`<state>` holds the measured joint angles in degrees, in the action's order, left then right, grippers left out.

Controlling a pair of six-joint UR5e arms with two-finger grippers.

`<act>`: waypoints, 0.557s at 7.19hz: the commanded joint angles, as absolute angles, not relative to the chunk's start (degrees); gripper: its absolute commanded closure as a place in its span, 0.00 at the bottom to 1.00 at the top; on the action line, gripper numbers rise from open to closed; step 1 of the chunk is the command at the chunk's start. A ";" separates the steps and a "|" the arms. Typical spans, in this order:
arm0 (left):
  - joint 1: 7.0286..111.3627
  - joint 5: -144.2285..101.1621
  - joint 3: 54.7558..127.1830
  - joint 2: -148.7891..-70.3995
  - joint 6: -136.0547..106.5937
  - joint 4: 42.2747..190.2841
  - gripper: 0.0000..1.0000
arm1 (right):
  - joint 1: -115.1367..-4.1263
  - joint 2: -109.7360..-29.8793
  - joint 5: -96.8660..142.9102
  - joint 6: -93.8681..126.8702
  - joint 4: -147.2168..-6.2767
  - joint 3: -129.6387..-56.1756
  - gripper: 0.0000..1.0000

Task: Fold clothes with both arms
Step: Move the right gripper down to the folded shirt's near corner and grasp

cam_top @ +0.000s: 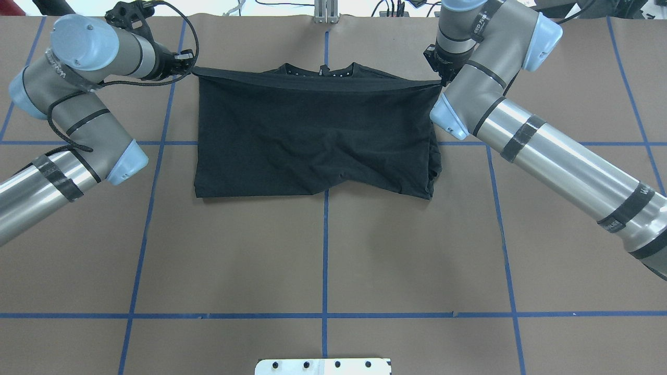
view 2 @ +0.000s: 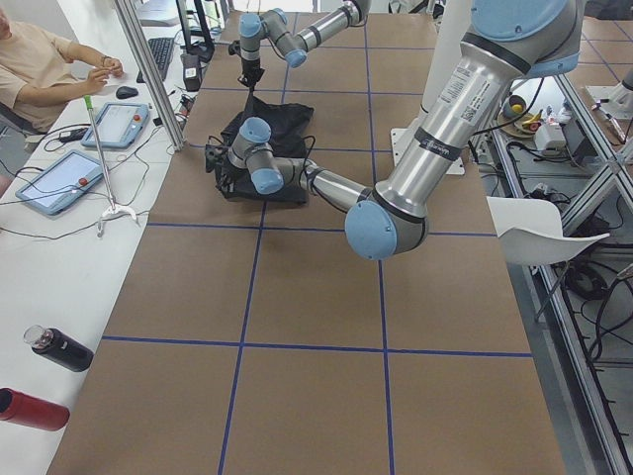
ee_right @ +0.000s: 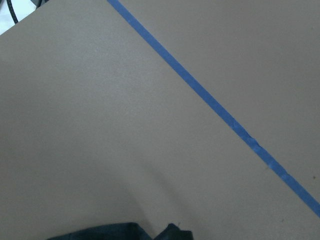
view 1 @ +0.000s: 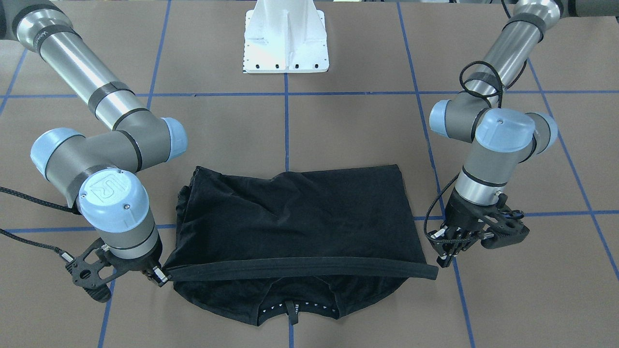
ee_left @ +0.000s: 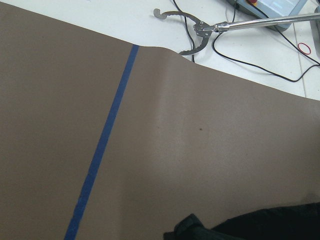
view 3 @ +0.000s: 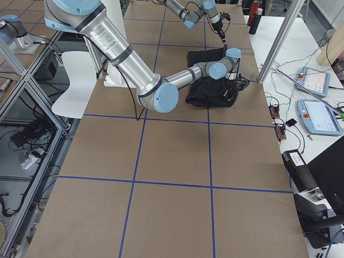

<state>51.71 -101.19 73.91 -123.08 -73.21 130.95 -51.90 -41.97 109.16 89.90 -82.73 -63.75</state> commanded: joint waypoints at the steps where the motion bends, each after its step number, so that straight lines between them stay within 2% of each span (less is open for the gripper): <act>1: 51.68 -101.07 73.74 -123.48 -73.21 130.96 0.64 | -51.77 -40.00 109.16 90.09 -82.71 -62.49 0.61; 4: 51.86 -101.16 74.53 -123.23 -73.13 131.04 0.62 | -51.77 -38.58 109.25 91.49 -82.71 -63.10 0.55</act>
<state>51.80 -101.09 74.04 -123.41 -73.17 131.03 -51.77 -38.84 109.16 91.05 -82.71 -62.91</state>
